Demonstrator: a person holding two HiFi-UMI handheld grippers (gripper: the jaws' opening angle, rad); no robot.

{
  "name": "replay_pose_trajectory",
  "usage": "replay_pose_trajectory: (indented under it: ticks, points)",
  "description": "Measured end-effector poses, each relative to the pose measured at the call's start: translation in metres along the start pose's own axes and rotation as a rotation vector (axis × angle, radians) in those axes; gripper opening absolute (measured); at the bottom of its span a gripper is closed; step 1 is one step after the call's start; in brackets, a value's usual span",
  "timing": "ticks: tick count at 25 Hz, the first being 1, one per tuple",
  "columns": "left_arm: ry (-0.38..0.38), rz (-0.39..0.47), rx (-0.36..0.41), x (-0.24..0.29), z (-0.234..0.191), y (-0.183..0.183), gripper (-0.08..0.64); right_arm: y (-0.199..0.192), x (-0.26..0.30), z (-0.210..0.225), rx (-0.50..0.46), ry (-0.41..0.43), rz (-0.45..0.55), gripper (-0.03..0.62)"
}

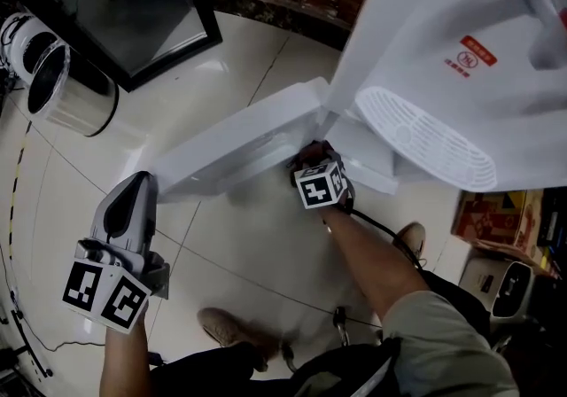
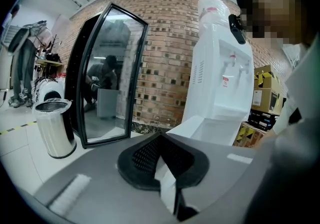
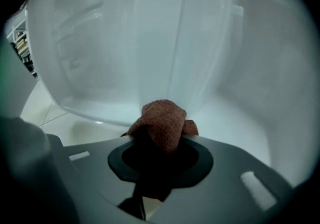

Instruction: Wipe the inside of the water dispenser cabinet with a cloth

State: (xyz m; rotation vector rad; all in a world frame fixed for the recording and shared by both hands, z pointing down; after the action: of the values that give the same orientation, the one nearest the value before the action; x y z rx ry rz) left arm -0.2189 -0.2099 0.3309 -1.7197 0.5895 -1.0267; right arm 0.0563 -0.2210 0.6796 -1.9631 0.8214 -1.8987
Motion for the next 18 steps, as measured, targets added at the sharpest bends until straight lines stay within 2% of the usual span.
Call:
replay_pose_trajectory:
  ticks: [7, 13, 18]
  points:
    - [0.019, -0.01, -0.001, 0.0, -0.002, -0.001, 0.015, -0.019, -0.011, 0.031, 0.0, -0.047, -0.042, 0.104]
    - [0.035, -0.019, 0.002, -0.008, 0.005, -0.004, 0.015, -0.062, -0.041, 0.071, 0.017, -0.12, -0.082, 0.104]
    - [0.047, -0.031, -0.005, -0.016, 0.017, -0.009, 0.015, -0.115, -0.07, 0.124, 0.106, -0.2, -0.139, 0.103]
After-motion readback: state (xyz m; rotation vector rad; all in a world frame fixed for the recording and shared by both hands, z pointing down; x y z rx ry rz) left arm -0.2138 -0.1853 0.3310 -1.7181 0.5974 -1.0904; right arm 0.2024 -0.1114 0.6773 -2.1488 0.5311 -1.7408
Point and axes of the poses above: the fingertips, and each gripper's own axes: x forward along the fingers, z to its right, y out of its top, the point moved 1 cm from there along -x, backward along the fingers, and after that the axes turned 2 degrees about x, right-handed, at the moved point
